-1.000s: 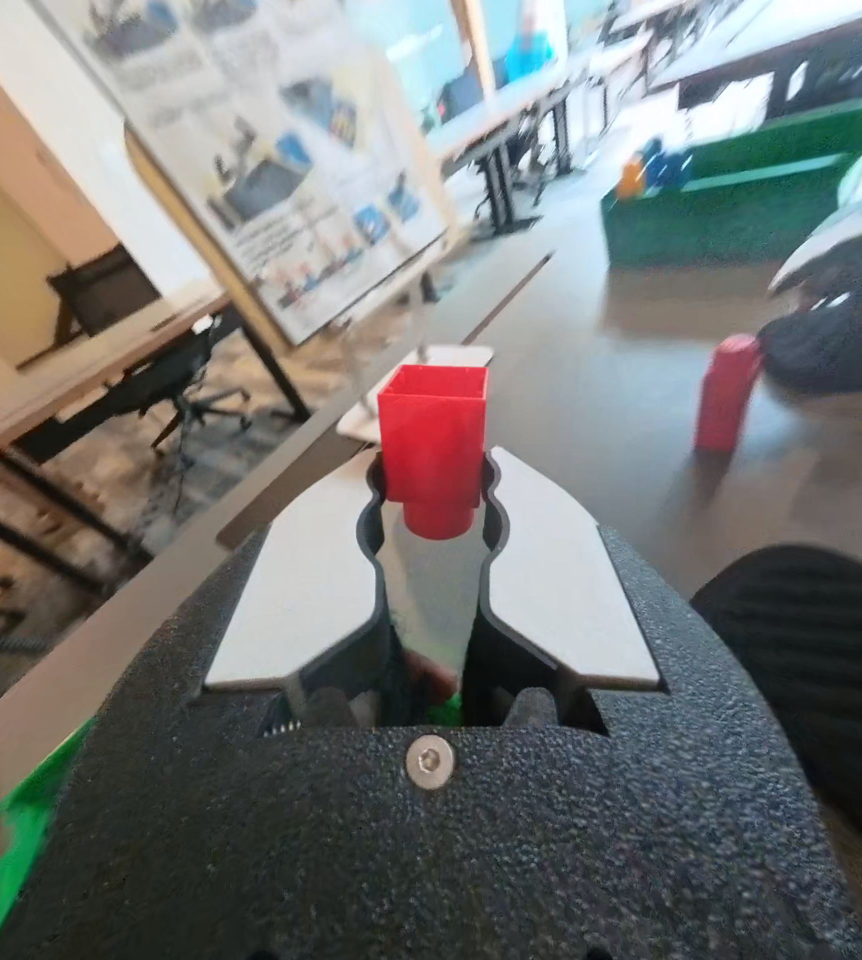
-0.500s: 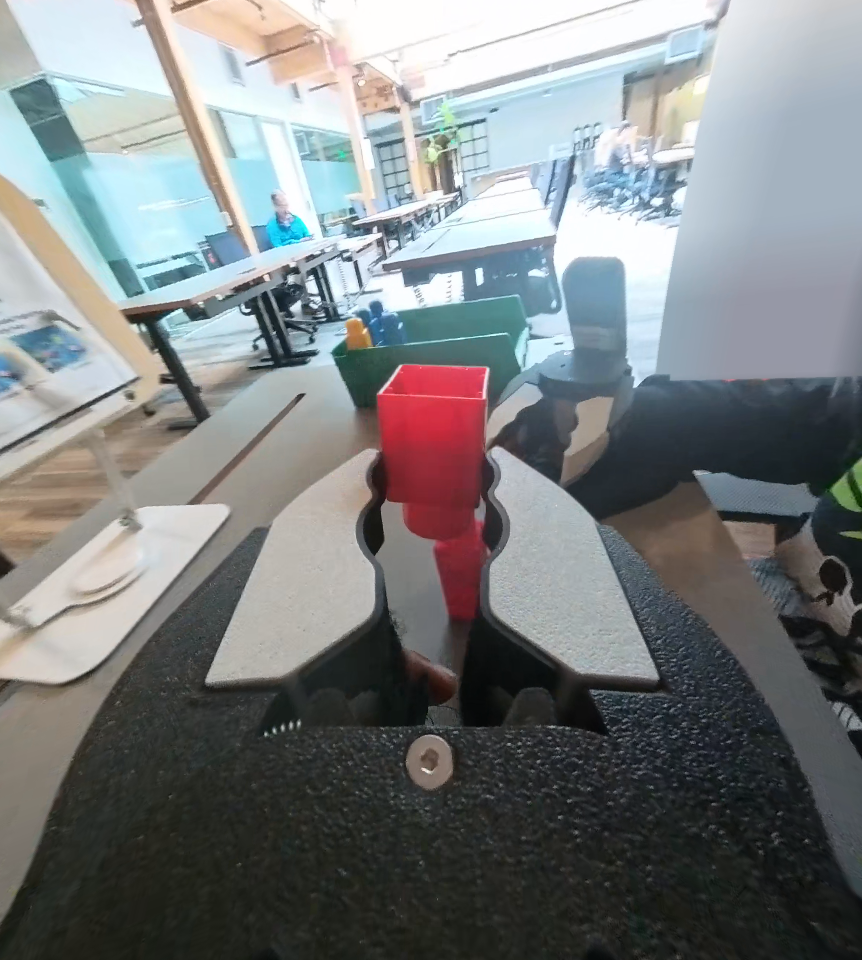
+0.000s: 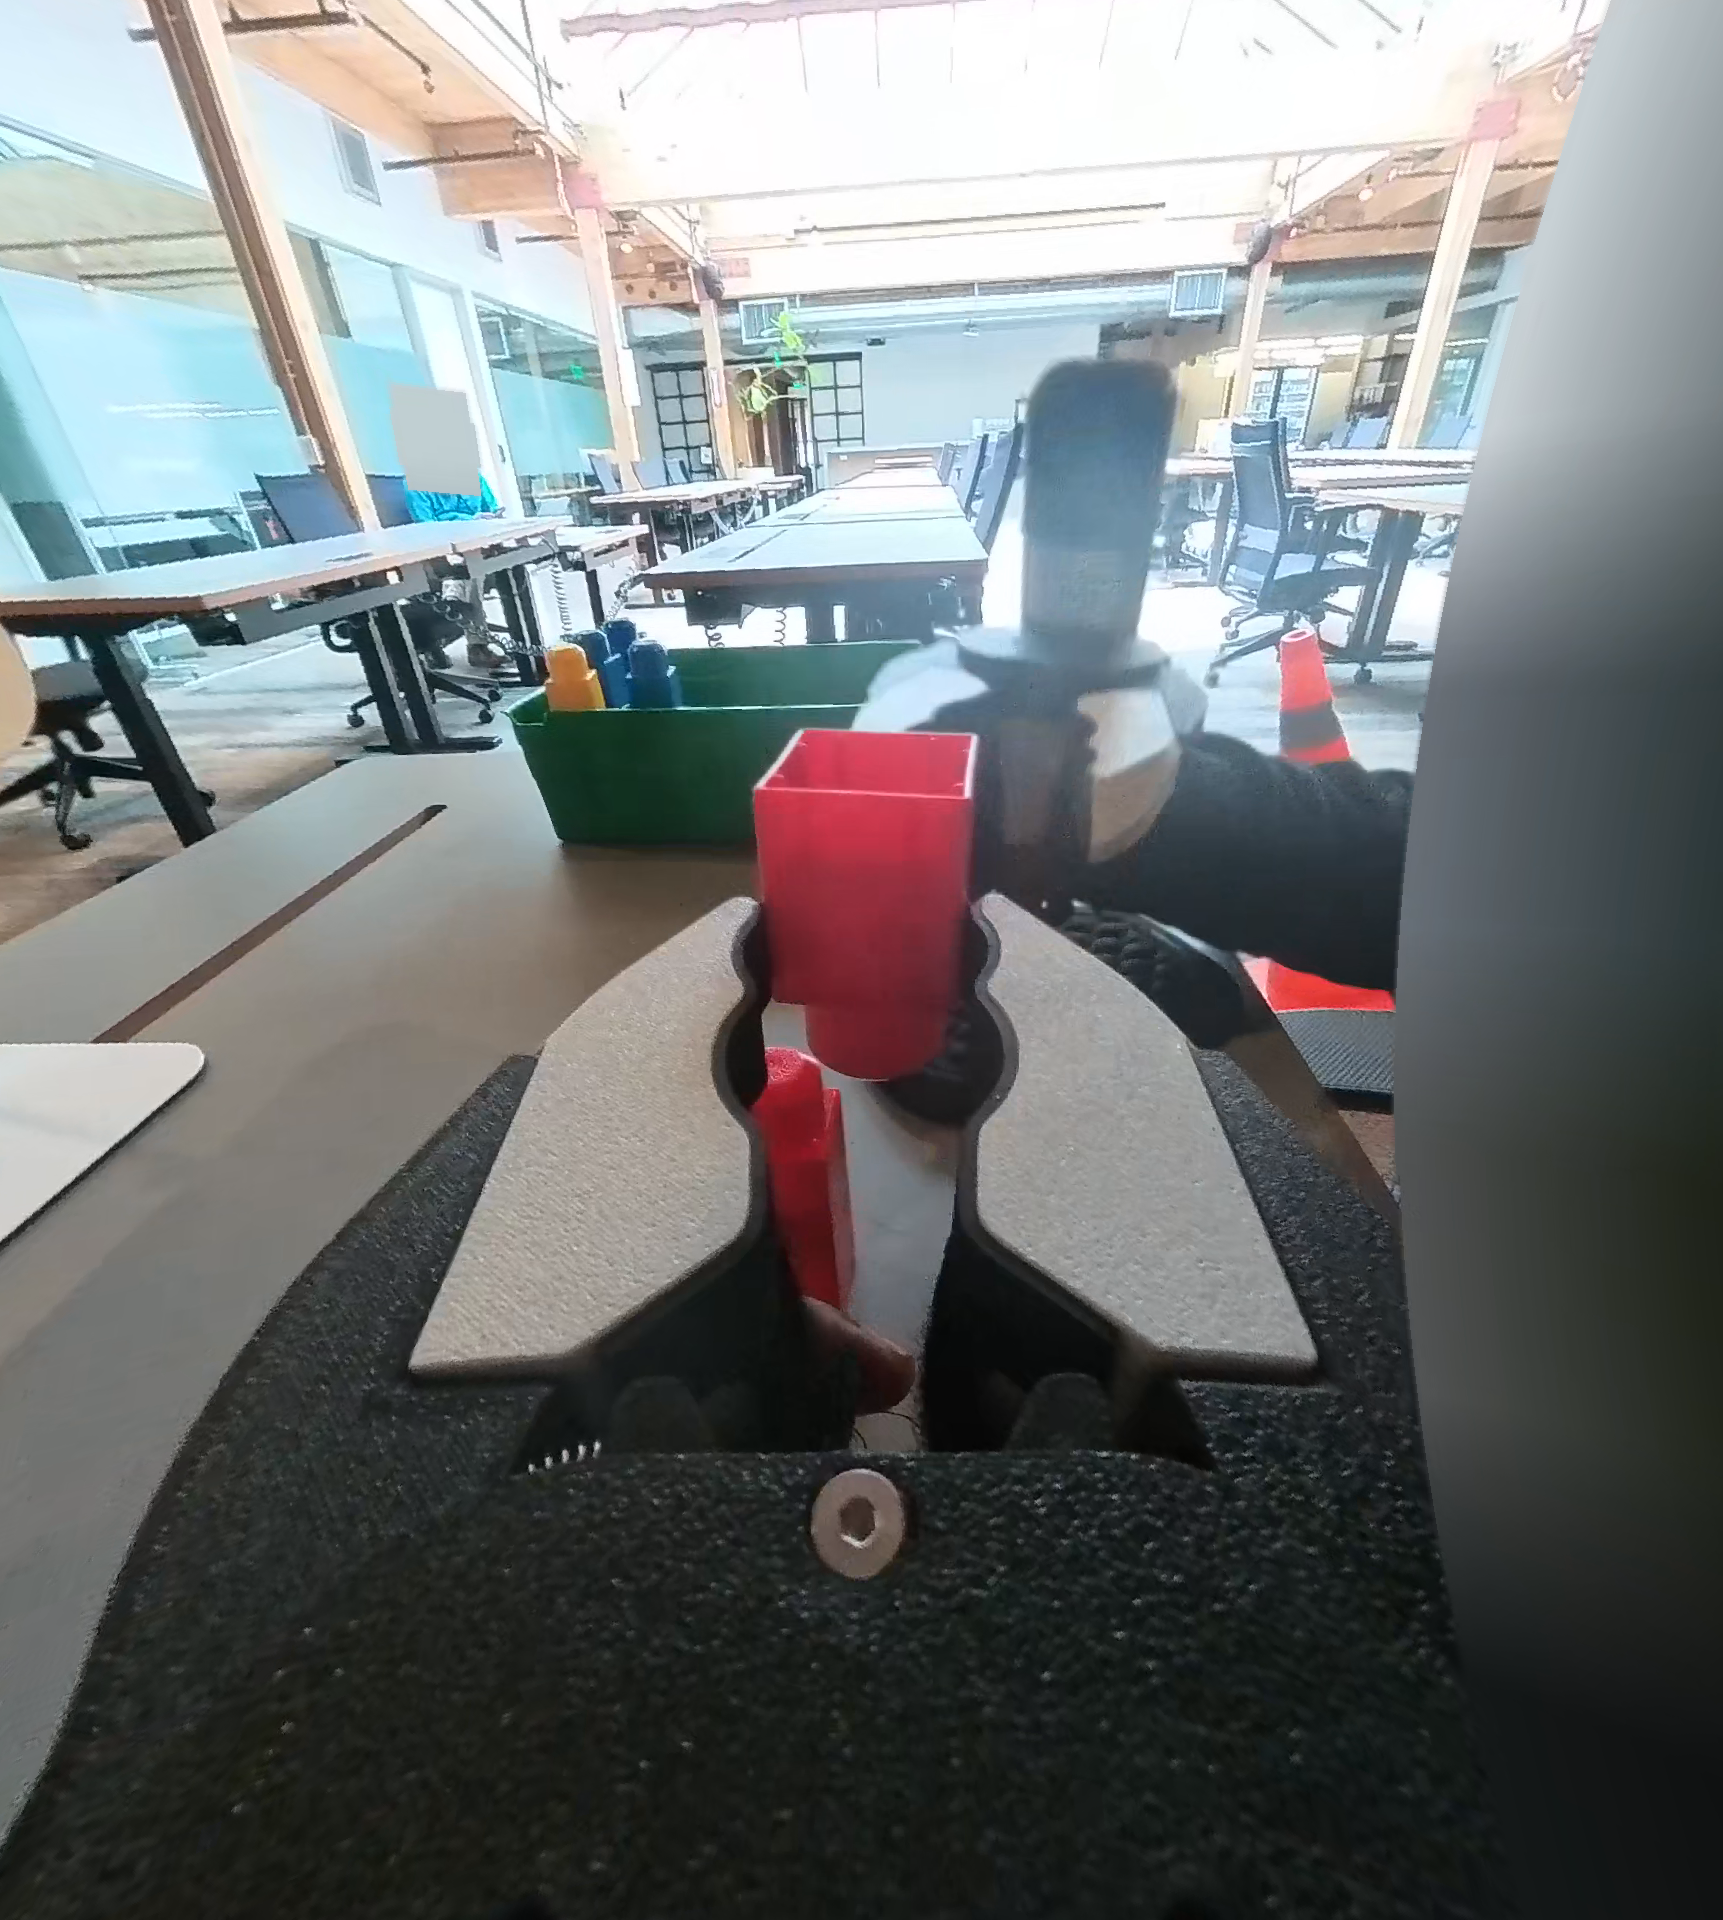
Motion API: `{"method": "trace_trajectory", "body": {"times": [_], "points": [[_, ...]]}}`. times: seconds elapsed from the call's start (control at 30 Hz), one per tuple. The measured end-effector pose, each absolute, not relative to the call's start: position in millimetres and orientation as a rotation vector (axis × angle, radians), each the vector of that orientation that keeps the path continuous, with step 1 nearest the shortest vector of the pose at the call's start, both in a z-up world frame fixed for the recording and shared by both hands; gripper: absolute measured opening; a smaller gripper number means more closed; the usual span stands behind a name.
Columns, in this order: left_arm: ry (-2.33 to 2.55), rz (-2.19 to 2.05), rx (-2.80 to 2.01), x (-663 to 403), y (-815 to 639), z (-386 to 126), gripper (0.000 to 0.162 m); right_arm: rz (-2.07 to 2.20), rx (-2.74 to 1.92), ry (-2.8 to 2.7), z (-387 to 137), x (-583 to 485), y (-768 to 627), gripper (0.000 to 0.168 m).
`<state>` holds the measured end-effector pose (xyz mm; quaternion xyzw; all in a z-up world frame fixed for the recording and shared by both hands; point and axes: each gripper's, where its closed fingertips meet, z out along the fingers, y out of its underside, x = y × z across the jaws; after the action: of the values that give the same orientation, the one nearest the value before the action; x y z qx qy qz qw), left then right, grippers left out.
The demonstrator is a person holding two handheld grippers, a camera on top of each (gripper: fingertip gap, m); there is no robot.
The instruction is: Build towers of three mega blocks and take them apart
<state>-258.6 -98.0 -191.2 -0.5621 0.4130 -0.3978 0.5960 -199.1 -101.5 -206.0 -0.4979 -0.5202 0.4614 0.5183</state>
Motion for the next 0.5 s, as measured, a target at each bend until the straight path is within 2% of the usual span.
{"method": "trace_trajectory", "body": {"times": [0.17,0.4,0.5], "points": [[0.987,-0.913,-1.323,-255,-99,-198,0.035,1.13,-1.176,-1.409,-183,-234,-111,0.061],[1.016,-0.895,-1.339,-252,-100,-203,0.035,0.91,-1.294,-1.818,-188,-264,-110,0.056],[1.03,-0.892,-1.345,-251,-101,-205,0.035,0.778,-1.338,-1.967,-191,-269,-109,0.046]]}}
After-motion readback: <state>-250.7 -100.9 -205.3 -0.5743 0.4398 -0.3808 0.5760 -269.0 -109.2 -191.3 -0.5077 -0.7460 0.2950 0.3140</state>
